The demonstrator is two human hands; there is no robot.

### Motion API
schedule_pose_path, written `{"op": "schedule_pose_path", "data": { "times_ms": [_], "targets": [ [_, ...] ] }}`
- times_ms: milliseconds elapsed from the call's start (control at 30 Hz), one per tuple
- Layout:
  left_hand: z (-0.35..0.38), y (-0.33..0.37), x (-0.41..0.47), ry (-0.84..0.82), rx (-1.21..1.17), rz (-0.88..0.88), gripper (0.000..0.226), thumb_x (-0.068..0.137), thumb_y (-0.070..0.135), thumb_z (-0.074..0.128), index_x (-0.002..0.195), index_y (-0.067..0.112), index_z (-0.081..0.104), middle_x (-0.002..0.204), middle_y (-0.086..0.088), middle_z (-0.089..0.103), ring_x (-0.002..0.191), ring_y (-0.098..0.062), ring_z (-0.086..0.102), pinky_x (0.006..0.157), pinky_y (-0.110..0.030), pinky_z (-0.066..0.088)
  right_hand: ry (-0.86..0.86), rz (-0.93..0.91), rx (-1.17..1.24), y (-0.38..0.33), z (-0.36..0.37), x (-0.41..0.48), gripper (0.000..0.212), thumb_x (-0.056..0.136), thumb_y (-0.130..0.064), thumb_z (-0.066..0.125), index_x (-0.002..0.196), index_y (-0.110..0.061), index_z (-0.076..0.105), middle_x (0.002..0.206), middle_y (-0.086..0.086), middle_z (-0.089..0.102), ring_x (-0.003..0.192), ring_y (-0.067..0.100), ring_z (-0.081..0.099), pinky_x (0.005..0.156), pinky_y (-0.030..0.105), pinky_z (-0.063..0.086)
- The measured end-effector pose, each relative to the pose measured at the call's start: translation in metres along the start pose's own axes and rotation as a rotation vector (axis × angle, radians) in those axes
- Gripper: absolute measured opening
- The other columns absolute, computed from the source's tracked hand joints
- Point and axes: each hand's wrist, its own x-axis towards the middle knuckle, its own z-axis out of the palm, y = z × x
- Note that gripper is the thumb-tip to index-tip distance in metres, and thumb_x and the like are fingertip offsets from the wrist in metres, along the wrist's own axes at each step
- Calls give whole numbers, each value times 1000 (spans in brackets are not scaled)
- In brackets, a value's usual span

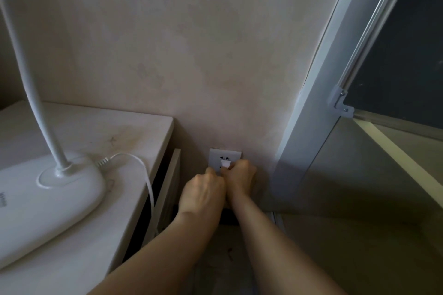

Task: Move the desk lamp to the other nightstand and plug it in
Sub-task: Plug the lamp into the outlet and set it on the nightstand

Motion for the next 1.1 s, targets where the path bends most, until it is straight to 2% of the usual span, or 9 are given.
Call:
{"op": "schedule_pose_path", "data": {
  "times_ms": [300,500,700,800,967,1100],
  "targets": [
    [4,1,2,8,-1,-18,26,96,6,45,118,10,59,123,-11,54,105,-28,63,75,-33,50,-45,-49,-78,-1,-3,-1,25,82,-19,63,95,1,69,97,24,70,91,35,66,72,38,53],
    [6,0,3,4,-4,-40,24,94,6,49,114,11,61,120,-10,54,101,-26,64,64,-29,40,-34,2,-59,-4,-3,0,24,78,-19,66,93,0,70,96,22,70,89,33,67,65,33,50],
    [6,0,4,21,-20,-46,25,94,6,51,117,11,59,120,-10,54,101,-26,64,69,-30,47,-38,12,-45,-3,-3,1,25,78,-19,67,93,0,70,96,22,70,89,33,66,62,30,45],
    [5,-1,4,26,-3,-48,24,94,6,50,116,11,59,119,-10,55,101,-26,64,66,-29,43,-31,-2,-56,-3,-4,2,25,78,-20,66,91,1,70,94,23,70,86,33,66,59,27,38],
    [2,-3,5,19,-8,-70,22,94,7,52,114,11,61,119,-11,55,101,-24,63,65,-27,41,-8,-13,-72,-5,-2,1,24,78,-21,67,88,1,70,92,23,70,84,33,66,60,29,43],
    [4,-4,4,17,-21,-73,22,93,9,54,114,11,60,119,-10,55,102,-23,62,67,-27,41,-6,22,-4,-3,1,-1,22,78,-19,65,84,1,71,85,21,71,79,30,67,56,25,37]
  ]
}}
